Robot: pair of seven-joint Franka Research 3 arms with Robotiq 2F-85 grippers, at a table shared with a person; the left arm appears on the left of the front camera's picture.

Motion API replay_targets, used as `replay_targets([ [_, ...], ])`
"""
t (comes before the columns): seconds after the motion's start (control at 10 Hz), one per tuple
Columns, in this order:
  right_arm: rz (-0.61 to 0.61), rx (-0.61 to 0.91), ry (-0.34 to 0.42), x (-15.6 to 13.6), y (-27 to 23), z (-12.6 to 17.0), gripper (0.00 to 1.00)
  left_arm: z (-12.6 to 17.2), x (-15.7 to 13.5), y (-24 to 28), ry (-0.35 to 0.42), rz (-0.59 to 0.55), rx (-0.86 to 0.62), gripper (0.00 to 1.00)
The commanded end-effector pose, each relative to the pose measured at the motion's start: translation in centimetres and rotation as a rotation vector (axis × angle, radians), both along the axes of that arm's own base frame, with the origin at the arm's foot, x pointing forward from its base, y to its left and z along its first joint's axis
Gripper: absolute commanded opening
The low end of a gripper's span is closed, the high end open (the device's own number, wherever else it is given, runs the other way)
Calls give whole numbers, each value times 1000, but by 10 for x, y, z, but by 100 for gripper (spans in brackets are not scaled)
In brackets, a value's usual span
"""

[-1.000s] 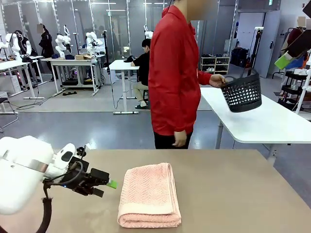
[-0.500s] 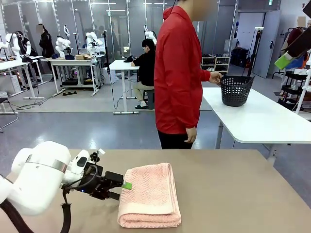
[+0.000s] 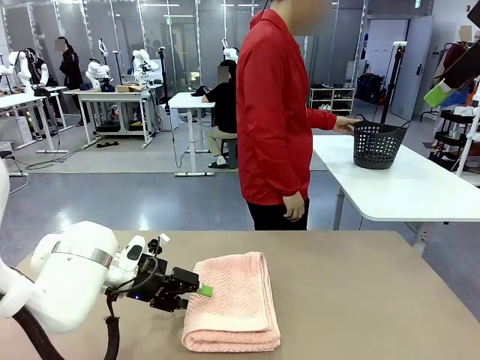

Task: Fold the towel.
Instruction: Pick up the 100 cm Hotel Towel and place it on the left side of the table.

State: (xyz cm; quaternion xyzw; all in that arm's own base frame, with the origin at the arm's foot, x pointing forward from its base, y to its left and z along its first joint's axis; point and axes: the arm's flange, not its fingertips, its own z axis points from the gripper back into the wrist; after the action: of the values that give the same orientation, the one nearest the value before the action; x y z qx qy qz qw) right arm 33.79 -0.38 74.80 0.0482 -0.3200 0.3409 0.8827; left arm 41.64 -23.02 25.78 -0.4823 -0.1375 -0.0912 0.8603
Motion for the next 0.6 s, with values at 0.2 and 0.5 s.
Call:
replay_targets([
  [0.2, 2, -5, 1, 0, -1, 1, 100, -6, 6, -10, 3, 10, 12, 0],
  [0.5, 2, -5, 1, 0, -1, 1, 100, -5, 6, -9, 16, 15, 59, 0],
])
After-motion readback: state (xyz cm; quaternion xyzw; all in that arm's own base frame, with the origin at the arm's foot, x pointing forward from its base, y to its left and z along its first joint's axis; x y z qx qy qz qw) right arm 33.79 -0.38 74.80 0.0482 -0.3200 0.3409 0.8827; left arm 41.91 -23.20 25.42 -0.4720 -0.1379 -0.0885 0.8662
